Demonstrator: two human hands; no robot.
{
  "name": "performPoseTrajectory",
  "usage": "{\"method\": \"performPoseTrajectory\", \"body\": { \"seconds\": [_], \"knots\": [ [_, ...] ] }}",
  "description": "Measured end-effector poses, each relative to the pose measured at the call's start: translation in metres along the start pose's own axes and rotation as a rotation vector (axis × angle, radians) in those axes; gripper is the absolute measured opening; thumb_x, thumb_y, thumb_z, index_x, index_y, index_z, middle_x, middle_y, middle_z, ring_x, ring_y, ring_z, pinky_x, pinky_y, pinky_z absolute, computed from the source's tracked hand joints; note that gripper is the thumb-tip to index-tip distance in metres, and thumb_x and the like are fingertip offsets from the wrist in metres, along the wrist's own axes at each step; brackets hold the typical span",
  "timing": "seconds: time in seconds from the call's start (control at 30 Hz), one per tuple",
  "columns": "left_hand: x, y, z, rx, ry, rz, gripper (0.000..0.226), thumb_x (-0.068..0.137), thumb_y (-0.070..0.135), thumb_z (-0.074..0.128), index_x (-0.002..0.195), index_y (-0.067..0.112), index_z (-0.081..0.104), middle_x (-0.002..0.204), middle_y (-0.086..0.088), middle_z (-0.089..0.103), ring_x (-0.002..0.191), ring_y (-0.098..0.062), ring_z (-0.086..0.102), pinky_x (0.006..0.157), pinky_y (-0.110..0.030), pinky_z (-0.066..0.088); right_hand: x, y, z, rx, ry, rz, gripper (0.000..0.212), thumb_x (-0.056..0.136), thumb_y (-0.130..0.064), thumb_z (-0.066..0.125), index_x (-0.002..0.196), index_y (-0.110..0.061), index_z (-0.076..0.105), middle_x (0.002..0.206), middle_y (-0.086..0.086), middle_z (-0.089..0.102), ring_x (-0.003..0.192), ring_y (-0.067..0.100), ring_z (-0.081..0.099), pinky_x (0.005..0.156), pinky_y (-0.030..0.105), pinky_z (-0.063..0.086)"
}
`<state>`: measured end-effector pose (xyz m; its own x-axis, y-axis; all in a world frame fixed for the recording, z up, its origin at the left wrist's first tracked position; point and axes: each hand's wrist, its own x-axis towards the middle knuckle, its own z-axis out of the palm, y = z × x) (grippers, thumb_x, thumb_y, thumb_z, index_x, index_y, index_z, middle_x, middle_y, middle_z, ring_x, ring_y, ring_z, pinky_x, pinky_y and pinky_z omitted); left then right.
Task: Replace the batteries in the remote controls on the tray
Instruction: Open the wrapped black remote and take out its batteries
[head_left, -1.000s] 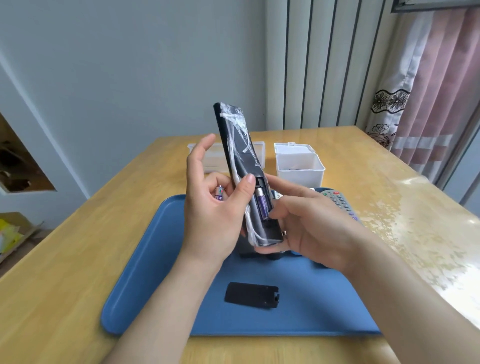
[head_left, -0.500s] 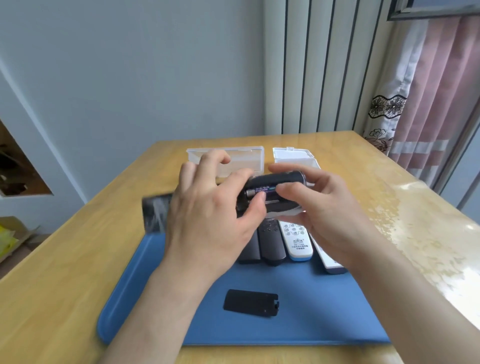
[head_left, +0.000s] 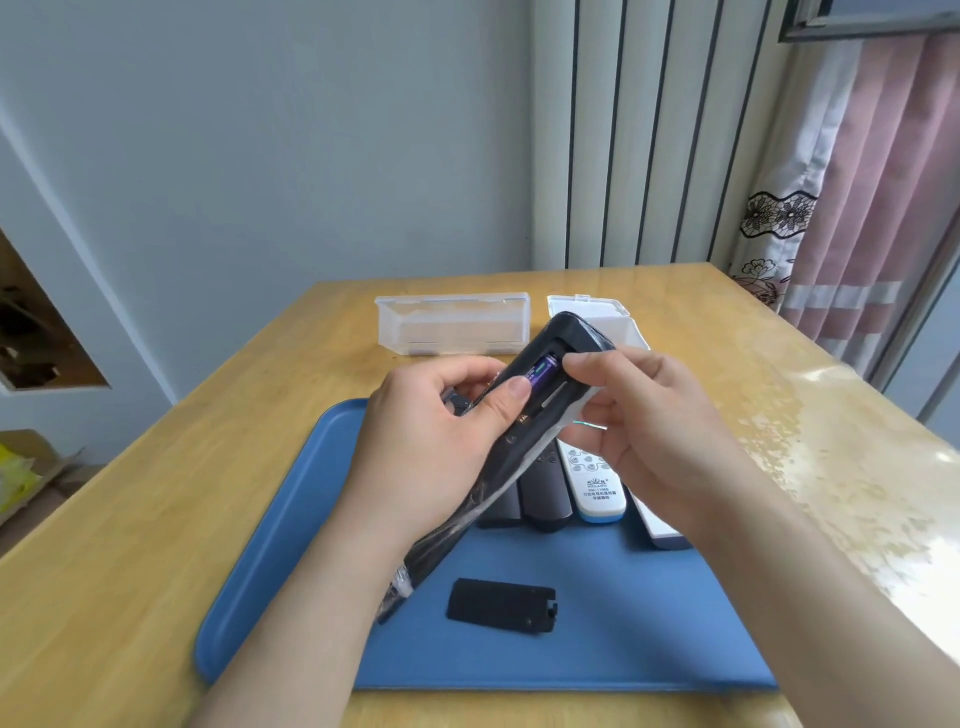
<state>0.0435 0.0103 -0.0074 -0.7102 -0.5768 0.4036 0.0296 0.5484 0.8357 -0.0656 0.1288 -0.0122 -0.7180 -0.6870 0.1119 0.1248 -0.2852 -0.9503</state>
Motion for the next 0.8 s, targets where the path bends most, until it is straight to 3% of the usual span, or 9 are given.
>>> {"method": "performPoseTrajectory", "body": {
  "seconds": [0.23, 0.37, 0.47, 0.53, 0.6, 0.7, 0.8],
  "knots": [
    [0.001, 0.000, -0.001, -0.075, -0.047, -0.012, 0.011, 0.089, 0.023, 0.068, 0.085, 0.033, 0.073, 0.081, 0.015, 0.073, 0.077, 0.000, 0.067, 0.071, -0.012, 0.050, -0.002, 0.001, 0.005, 0.047, 0.007, 0.010, 0.022, 0.091, -0.007, 0.058, 0.075, -0.011, 0.073, 0.081, 0.014, 0.070, 0.081, 0.031, 0.057, 0.063, 0.026, 0.057],
    [-0.002, 0.001, 0.006, -0.158, -0.039, 0.012, 0.008, 0.088, 0.020, 0.069, 0.087, 0.028, 0.072, 0.071, 0.019, 0.068, 0.071, -0.002, 0.064, 0.071, -0.020, 0.053, -0.005, 0.007, 0.018, 0.206, 0.049, 0.087, 0.019, 0.091, -0.012, 0.053, 0.093, -0.002, 0.069, 0.087, 0.013, 0.068, 0.082, 0.025, 0.064, 0.079, 0.037, 0.057],
    [-0.004, 0.001, 0.011, -0.216, -0.040, -0.017, 0.006, 0.086, 0.021, 0.071, 0.090, 0.025, 0.070, 0.066, 0.017, 0.060, 0.065, -0.006, 0.057, 0.068, -0.027, 0.051, -0.008, 0.012, 0.024, 0.284, 0.013, 0.154, 0.034, 0.092, -0.016, 0.047, 0.109, 0.005, 0.067, 0.106, 0.023, 0.072, 0.103, 0.040, 0.068, 0.096, 0.051, 0.052],
    [-0.004, 0.001, 0.013, -0.249, -0.044, -0.019, 0.011, 0.085, 0.019, 0.073, 0.094, 0.022, 0.070, 0.070, 0.010, 0.062, 0.066, -0.013, 0.057, 0.069, -0.034, 0.053, -0.009, 0.010, 0.025, 0.319, 0.003, 0.185, 0.037, 0.092, -0.019, 0.046, 0.112, 0.004, 0.067, 0.110, 0.027, 0.070, 0.108, 0.042, 0.066, 0.099, 0.055, 0.049],
    [-0.004, 0.001, 0.015, -0.258, -0.035, -0.003, 0.014, 0.084, 0.017, 0.074, 0.096, 0.021, 0.069, 0.075, 0.004, 0.064, 0.065, -0.012, 0.057, 0.067, -0.034, 0.053, -0.009, 0.008, 0.026, 0.359, -0.017, 0.208, 0.038, 0.092, -0.022, 0.045, 0.109, 0.002, 0.068, 0.109, 0.025, 0.071, 0.100, 0.039, 0.069, 0.096, 0.051, 0.052],
    [-0.007, 0.002, 0.018, -0.255, -0.034, 0.044, 0.015, 0.082, 0.013, 0.074, 0.095, 0.018, 0.069, 0.068, 0.011, 0.057, 0.049, 0.000, 0.047, 0.054, -0.015, 0.042, -0.011, 0.004, 0.025, 0.418, -0.066, 0.247, 0.035, 0.092, -0.025, 0.041, 0.095, -0.004, 0.069, 0.098, 0.017, 0.071, 0.084, 0.032, 0.067, 0.081, 0.042, 0.054],
    [-0.010, 0.006, 0.021, -0.177, 0.005, 0.107, 0.015, 0.081, 0.013, 0.075, 0.095, 0.018, 0.070, 0.067, 0.013, 0.049, 0.043, -0.001, 0.040, 0.049, -0.007, 0.032, -0.012, -0.001, 0.024, 0.439, -0.078, 0.264, 0.038, 0.089, -0.026, 0.038, 0.073, -0.009, 0.068, 0.085, 0.014, 0.066, 0.077, 0.029, 0.062, 0.071, 0.036, 0.049]
  ]
}}
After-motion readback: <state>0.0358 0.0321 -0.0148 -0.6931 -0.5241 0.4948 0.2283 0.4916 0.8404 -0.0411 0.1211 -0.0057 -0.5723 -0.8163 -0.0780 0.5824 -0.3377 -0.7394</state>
